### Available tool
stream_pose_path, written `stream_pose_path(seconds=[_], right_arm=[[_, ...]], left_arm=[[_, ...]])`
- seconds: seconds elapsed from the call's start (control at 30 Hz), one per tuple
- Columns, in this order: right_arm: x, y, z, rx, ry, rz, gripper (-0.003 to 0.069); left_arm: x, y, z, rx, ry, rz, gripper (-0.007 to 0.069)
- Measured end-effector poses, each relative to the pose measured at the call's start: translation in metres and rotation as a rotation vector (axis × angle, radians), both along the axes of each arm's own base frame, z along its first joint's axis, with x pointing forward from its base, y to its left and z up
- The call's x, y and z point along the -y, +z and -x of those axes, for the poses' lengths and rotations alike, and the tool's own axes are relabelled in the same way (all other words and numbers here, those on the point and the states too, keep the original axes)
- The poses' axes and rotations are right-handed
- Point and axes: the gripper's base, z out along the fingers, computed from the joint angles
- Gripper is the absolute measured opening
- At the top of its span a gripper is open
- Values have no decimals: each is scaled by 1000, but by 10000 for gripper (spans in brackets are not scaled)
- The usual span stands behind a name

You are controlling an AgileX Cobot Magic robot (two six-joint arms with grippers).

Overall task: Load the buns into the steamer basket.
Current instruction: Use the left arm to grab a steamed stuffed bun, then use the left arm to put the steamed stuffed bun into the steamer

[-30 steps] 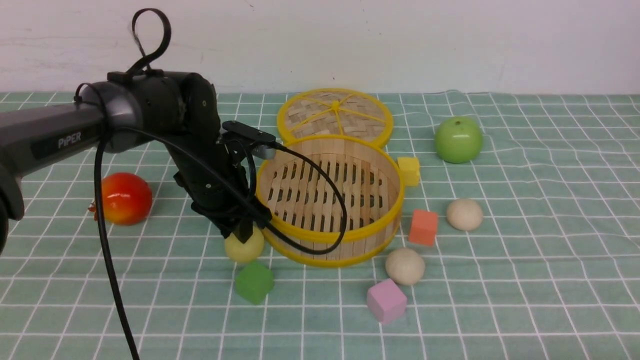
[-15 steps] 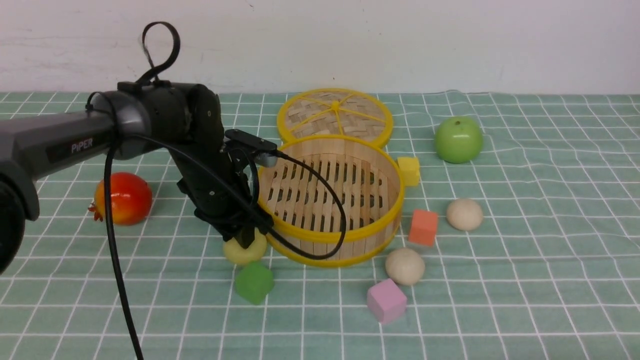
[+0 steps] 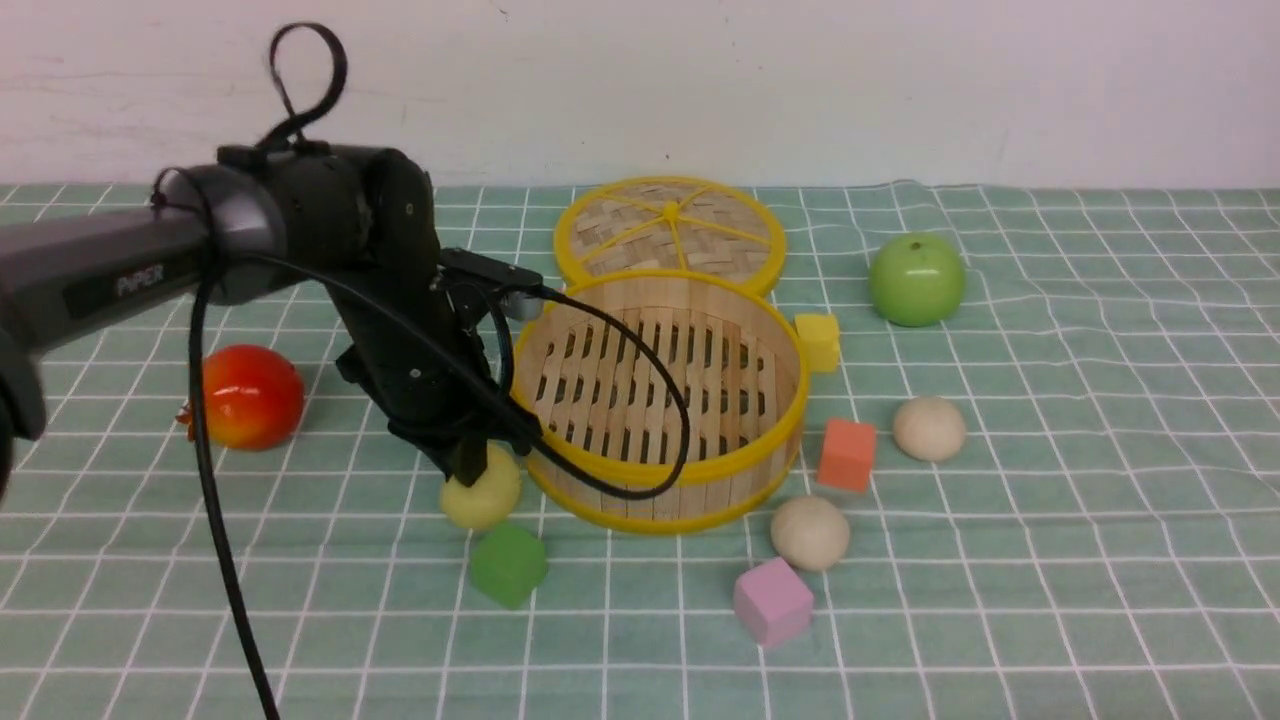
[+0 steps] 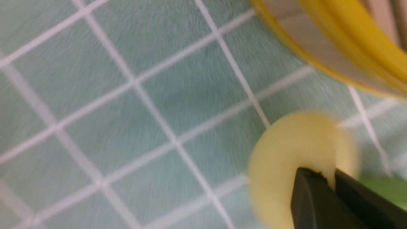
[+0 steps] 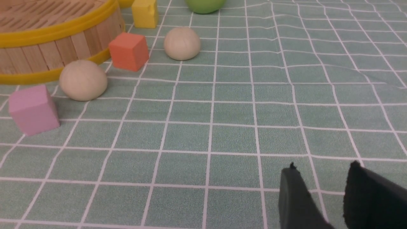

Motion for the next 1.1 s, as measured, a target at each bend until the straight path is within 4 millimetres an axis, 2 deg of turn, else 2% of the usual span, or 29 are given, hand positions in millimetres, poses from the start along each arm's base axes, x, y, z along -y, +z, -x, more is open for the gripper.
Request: stream_pose_path(seconds=[0.2, 0.3, 0.37, 0.5, 0.53, 0.8, 0.87, 0.97, 1.03, 1.07, 1.1], right_arm=[[0, 0, 0, 0, 0, 0, 240], [0, 0, 0, 0, 0, 0, 240], [0, 0, 0, 0, 0, 0, 240], [0, 0, 0, 0, 0, 0, 240], [0, 0, 0, 0, 0, 0, 240], [0, 0, 0, 0, 0, 0, 240], [0, 0, 0, 0, 0, 0, 240], [0, 0, 0, 0, 0, 0, 240], [0, 0, 0, 0, 0, 0, 240], [0, 0, 0, 0, 0, 0, 240], [0, 0, 0, 0, 0, 0, 240]], left_arm=[[-2, 56, 19, 62, 32, 72, -13], [5, 69, 16, 106, 22, 131, -13], [16, 71, 11, 151, -14, 150, -13], [40, 60, -5, 230, -79, 129, -13], [47, 52, -12, 248, -91, 110, -13], [51, 20, -46, 322, -20, 21, 3], [52, 15, -50, 325, -14, 23, 34], [53, 11, -53, 341, -15, 24, 146], [54, 10, -53, 345, -14, 26, 179], [54, 9, -55, 356, -15, 27, 244], [54, 9, -55, 356, -15, 26, 260]])
